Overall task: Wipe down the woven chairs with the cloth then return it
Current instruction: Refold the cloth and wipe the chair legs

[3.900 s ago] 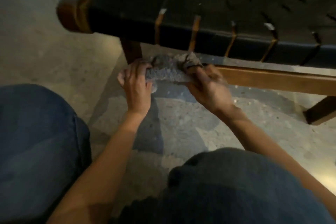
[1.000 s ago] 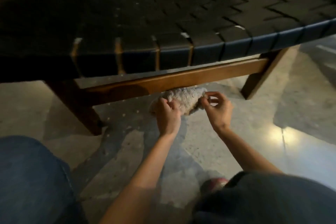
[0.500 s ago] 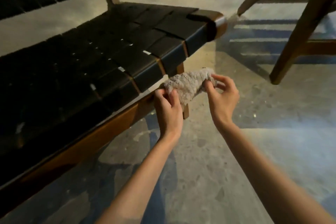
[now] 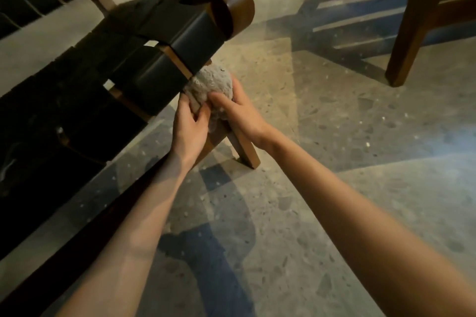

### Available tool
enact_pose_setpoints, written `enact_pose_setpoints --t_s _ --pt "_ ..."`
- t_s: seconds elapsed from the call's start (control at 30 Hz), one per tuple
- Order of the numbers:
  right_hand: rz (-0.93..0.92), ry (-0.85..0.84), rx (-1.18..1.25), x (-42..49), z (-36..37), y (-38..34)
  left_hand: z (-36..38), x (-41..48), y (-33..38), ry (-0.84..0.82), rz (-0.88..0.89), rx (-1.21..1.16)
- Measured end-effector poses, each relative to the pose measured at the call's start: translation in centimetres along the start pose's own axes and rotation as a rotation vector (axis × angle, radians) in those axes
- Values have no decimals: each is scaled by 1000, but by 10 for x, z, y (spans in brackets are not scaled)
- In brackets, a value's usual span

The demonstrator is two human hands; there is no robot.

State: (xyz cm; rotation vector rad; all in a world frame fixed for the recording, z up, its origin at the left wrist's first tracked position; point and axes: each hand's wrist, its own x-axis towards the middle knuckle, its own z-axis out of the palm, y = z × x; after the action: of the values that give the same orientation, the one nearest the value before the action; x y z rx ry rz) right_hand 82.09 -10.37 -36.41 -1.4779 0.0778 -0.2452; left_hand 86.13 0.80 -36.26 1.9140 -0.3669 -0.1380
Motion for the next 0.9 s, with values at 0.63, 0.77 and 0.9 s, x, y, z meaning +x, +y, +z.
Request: enact_pose_setpoints --t_s 0.63,0.77,0.9 --pt "-35 101 -141 -26 -24 57 78 -59 -27 452 166 -74" --pt "33 89 -167 -32 -32 74 91 -68 -38 476 148 -56" --pt "122 75 -191 -44 -48 87 107 -93 -53 463 17 -63"
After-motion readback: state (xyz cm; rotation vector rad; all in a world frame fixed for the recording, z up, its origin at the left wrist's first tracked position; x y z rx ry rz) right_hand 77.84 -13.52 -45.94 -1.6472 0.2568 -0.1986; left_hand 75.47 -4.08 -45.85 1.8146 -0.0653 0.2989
